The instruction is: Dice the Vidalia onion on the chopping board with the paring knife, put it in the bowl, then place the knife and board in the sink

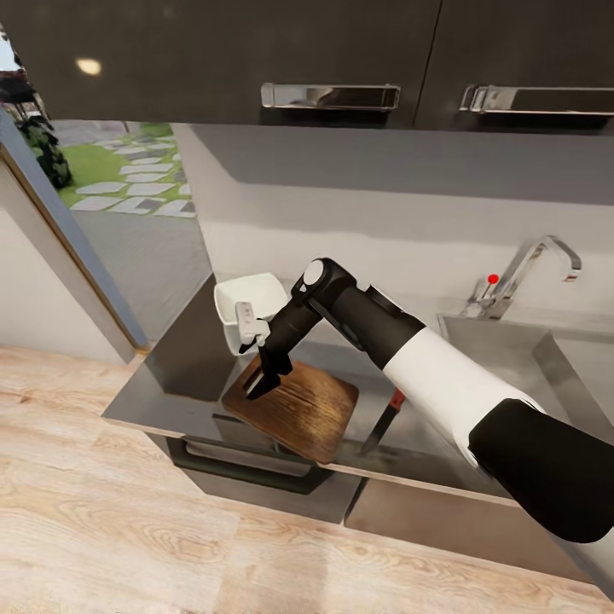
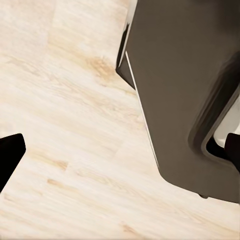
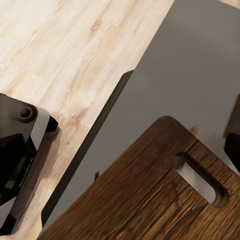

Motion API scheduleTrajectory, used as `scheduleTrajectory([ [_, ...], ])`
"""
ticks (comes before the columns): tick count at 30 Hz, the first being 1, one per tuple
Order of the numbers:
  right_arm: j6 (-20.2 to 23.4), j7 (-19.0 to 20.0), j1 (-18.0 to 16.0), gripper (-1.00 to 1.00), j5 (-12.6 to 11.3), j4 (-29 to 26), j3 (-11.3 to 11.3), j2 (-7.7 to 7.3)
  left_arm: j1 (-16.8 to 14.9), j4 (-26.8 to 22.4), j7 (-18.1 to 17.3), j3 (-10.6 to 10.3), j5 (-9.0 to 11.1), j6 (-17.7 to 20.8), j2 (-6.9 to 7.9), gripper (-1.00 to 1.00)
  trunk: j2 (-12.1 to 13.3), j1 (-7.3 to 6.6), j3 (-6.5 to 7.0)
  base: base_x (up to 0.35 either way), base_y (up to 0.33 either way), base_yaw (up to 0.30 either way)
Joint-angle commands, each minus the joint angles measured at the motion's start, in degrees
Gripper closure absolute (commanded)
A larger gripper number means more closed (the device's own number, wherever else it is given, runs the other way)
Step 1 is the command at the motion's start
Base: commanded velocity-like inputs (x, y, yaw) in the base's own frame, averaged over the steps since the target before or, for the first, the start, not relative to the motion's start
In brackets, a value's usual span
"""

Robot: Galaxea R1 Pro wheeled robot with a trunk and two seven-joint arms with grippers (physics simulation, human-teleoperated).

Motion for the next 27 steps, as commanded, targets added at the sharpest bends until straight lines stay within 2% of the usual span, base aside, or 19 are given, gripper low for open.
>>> scheduleTrajectory([
  [1,0.60,0.25,-0.04,-1.00,0.22,-0.04,-0.01,0.01,-0.08,0.20,0.01,0.44,-0.18,-0.37,0.01,-1.00,-0.11,0.03,-0.19,0.000,0.000,0.071],
  [13,0.60,-0.31,0.02,-1.00,0.22,-0.04,0.04,0.01,-0.08,0.23,0.01,0.44,-0.18,-0.37,0.01,-1.00,-0.11,0.03,-1.31,0.000,0.000,0.071],
  [20,0.60,-0.60,0.02,-1.00,0.22,-0.04,2.14,0.01,-0.08,0.29,0.01,0.44,-0.18,-0.37,0.09,-1.00,-0.11,0.03,-1.97,0.000,0.000,0.071],
  [27,0.62,-1.37,0.02,-1.00,0.22,-0.04,2.51,0.01,-0.08,0.29,0.01,0.43,-0.17,-0.37,0.09,-1.00,-0.11,0.03,-2.63,0.000,0.000,0.072],
])
